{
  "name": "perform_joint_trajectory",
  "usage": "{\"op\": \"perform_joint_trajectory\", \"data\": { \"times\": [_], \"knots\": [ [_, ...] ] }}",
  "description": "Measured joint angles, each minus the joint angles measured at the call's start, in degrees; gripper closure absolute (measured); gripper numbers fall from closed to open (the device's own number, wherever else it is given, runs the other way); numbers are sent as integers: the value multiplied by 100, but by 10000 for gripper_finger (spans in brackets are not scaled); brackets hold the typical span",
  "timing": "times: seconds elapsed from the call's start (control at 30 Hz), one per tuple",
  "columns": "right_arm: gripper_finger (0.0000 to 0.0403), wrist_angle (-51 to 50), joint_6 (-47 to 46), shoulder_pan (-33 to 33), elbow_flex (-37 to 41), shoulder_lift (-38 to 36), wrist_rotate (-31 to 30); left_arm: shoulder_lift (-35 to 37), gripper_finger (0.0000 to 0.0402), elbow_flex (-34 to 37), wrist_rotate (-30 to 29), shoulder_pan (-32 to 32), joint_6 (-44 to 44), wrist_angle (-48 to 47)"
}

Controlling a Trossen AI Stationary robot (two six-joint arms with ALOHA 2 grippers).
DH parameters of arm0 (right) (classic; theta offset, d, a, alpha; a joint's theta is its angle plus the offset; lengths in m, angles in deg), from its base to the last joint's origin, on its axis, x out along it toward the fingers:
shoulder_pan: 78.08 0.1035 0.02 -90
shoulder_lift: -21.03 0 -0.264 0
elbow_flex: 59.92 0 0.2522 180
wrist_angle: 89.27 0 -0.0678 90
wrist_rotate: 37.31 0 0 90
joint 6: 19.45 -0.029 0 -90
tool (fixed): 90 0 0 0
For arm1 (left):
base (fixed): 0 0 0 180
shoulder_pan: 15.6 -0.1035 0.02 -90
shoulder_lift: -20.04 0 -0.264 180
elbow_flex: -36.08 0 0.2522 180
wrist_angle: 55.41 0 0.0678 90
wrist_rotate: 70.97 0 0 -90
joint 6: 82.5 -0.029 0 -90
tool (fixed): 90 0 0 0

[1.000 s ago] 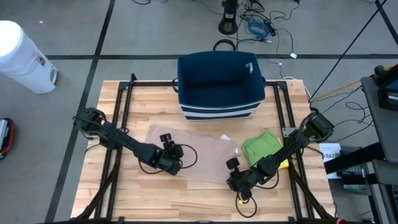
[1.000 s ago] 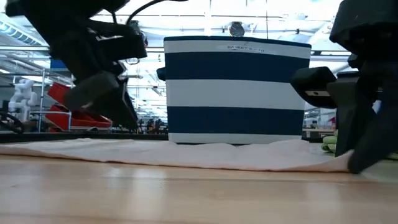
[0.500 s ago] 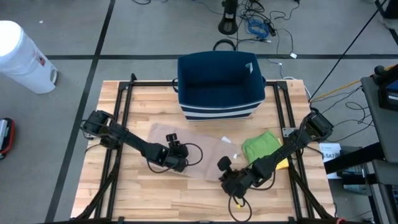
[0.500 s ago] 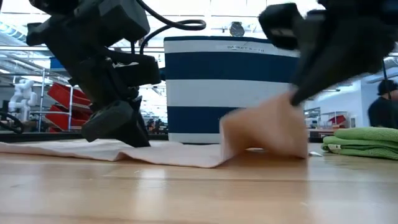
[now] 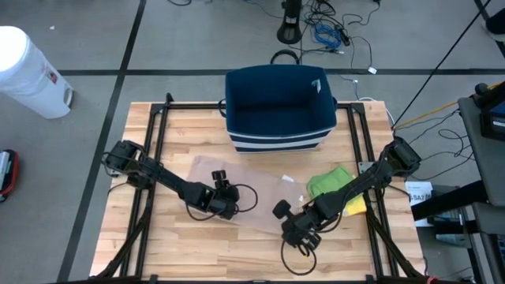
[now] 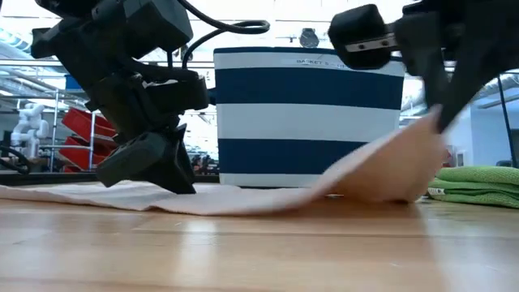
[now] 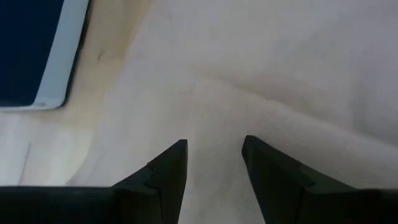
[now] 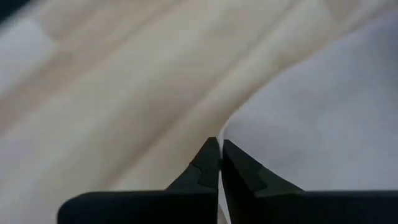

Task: Fold towel
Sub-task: Fold the light brown towel

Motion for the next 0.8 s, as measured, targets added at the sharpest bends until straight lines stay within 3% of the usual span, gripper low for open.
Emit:
{"op": "perform_joint_trajectory", "data": {
  "times": [0.13,0.27,0.63,0.73,0.8],
  "knots": [
    [403,-17,-284,1,-2,0,683,0,230,0,24,3,-226,-12],
    [388,-377,-788,0,-2,-33,719,-2,230,0,46,6,-458,-14],
    [228,-452,-1807,-26,-2,-39,241,-4,229,3,121,31,-547,-41],
    [212,-583,-2298,-71,97,-37,-424,-4,229,4,142,36,-534,-45],
    [212,-466,-2625,-162,322,-35,-479,-4,229,4,151,34,-513,-45]
  ]
}}
